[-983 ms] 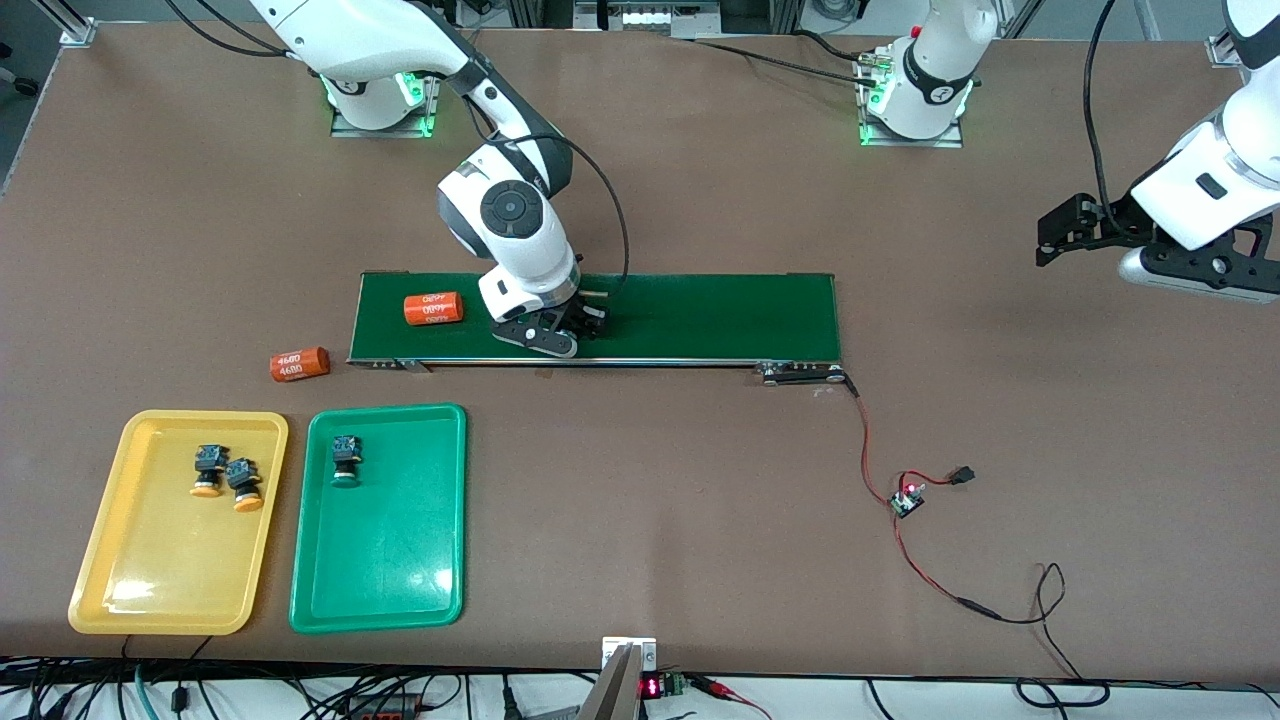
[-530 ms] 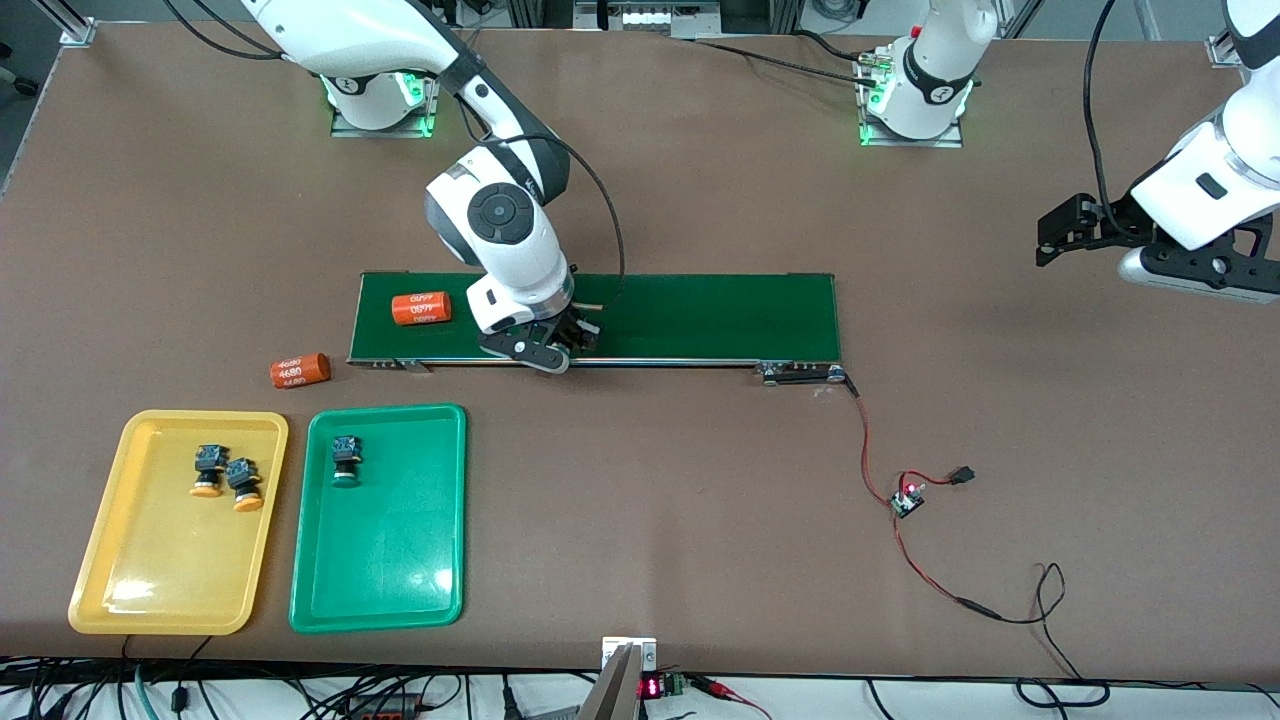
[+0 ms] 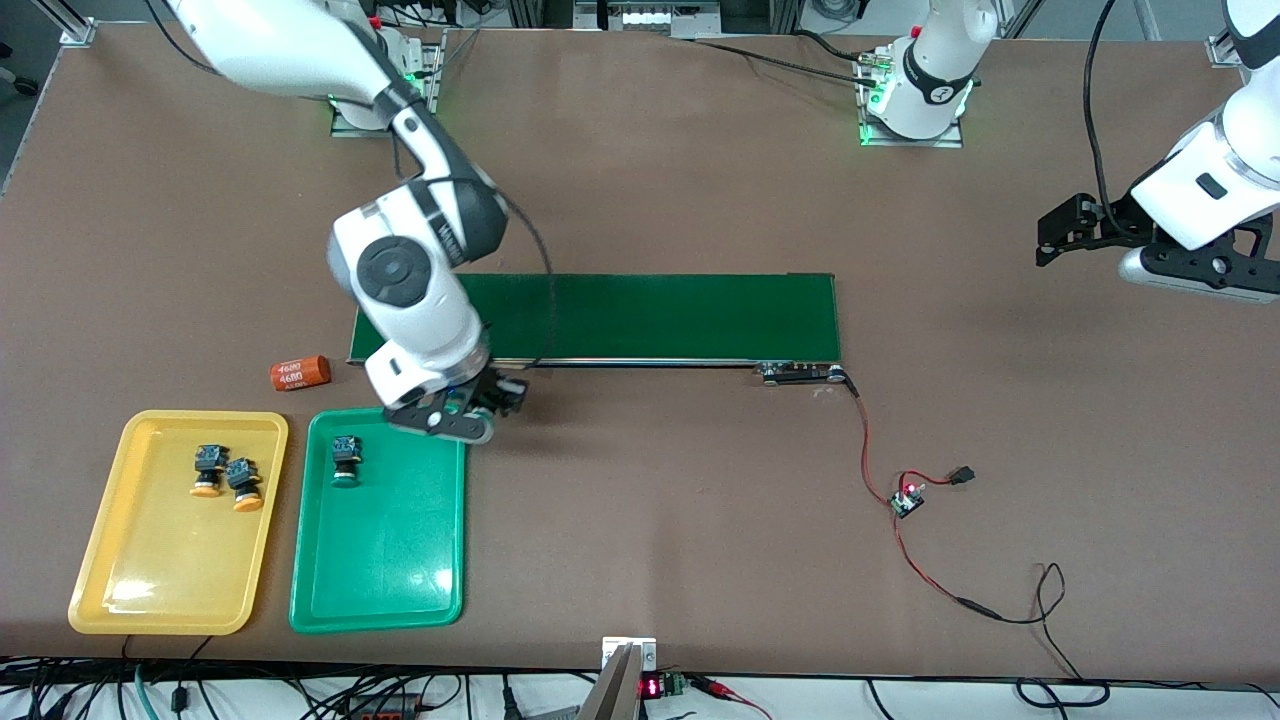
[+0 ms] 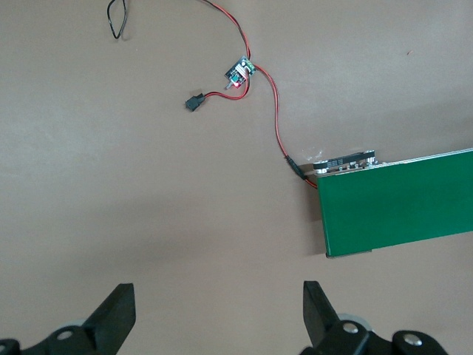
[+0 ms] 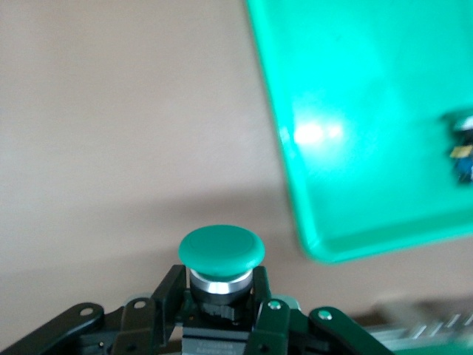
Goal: Sort buttons by color to trays
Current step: 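Carry the green button into the green tray and open the right gripper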
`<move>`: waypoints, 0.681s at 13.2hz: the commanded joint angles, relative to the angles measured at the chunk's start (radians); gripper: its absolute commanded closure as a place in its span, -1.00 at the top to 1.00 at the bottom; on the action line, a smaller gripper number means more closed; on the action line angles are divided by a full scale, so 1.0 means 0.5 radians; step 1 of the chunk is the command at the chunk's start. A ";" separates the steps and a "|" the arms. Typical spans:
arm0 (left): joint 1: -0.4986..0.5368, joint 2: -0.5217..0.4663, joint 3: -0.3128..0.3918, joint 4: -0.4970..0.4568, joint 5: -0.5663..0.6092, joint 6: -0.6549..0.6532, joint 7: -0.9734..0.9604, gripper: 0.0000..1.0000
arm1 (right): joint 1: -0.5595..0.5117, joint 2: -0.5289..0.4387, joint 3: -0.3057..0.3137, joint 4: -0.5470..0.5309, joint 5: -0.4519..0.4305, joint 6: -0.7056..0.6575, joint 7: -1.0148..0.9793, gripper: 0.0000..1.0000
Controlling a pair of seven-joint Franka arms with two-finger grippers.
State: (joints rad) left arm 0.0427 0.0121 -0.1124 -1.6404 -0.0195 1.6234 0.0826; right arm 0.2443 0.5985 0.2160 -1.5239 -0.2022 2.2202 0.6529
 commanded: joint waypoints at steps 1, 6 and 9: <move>0.004 0.003 -0.005 0.038 -0.001 -0.047 -0.015 1.00 | -0.132 0.073 0.019 0.066 -0.007 0.088 -0.360 -0.91; 0.001 0.003 -0.005 0.038 -0.001 -0.047 -0.015 1.00 | -0.228 0.238 -0.085 0.066 -0.022 0.434 -0.805 -0.87; 0.001 0.006 -0.005 0.038 -0.001 -0.047 -0.015 1.00 | -0.295 0.331 -0.085 0.057 -0.022 0.530 -0.953 -0.80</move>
State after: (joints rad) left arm 0.0426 0.0121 -0.1124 -1.6404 -0.0195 1.6234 0.0826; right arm 0.1156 0.7299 0.1623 -1.5180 -0.2028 2.4600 0.2198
